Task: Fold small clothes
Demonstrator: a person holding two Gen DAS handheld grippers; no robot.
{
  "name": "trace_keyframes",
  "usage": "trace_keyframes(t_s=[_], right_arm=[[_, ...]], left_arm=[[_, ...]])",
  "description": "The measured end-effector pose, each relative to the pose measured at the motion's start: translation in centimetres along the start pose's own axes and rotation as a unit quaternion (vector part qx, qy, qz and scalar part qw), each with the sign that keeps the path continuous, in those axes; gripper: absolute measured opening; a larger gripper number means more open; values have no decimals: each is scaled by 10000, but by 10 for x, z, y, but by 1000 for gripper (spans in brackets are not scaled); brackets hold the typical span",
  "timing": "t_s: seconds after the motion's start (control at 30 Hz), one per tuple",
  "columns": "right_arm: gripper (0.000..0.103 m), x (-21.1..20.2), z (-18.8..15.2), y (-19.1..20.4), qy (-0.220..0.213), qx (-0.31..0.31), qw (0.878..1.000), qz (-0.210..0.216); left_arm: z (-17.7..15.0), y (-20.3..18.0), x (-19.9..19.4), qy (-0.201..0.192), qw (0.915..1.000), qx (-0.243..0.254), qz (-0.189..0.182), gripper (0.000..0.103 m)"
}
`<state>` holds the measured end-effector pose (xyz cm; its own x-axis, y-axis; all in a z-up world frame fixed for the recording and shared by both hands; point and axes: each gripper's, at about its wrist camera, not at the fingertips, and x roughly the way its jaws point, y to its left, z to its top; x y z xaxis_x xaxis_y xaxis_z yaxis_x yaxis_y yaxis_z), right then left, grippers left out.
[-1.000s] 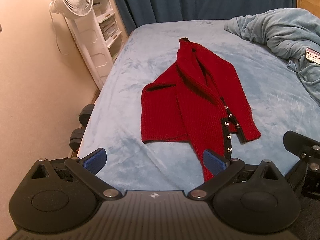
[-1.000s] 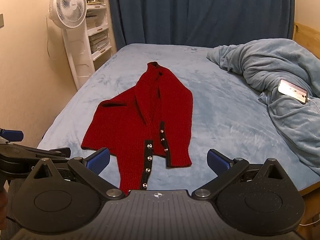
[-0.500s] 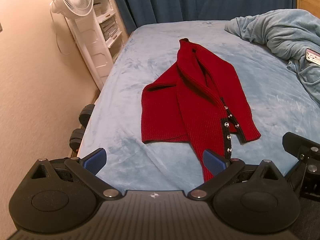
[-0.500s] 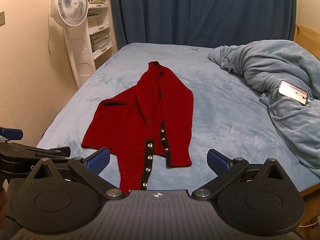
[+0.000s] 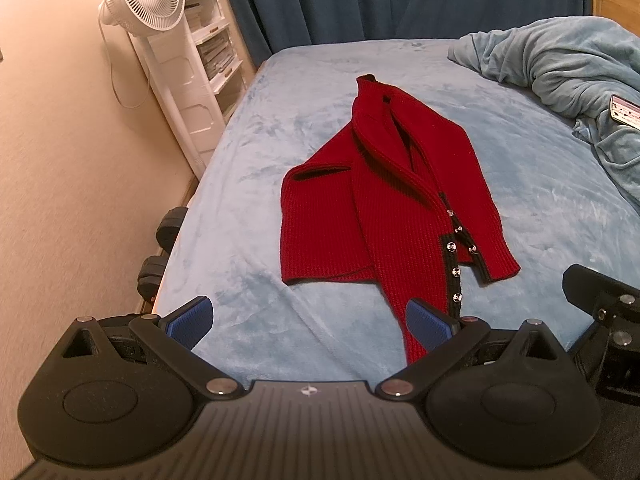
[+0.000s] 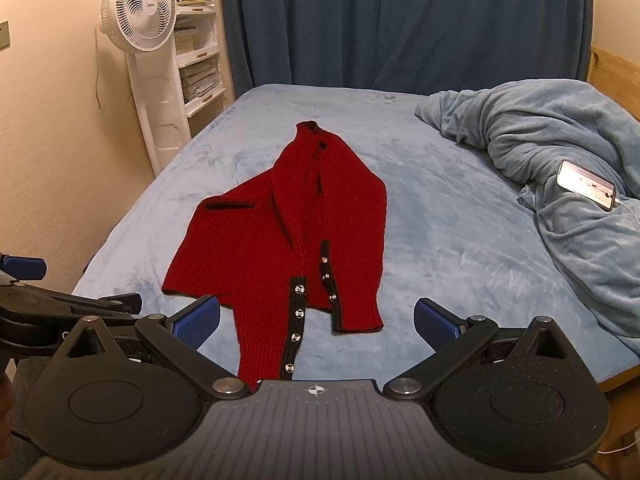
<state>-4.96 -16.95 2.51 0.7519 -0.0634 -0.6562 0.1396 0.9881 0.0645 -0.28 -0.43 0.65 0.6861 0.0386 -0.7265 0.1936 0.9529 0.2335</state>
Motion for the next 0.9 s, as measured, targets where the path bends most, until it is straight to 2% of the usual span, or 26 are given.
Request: trace_keyframes(t_s=[0.9], right_arm=[[102, 8, 0, 1, 151, 34, 9999, 49]], left_arm=[[-2, -3, 10, 134, 9999, -14, -31, 103]])
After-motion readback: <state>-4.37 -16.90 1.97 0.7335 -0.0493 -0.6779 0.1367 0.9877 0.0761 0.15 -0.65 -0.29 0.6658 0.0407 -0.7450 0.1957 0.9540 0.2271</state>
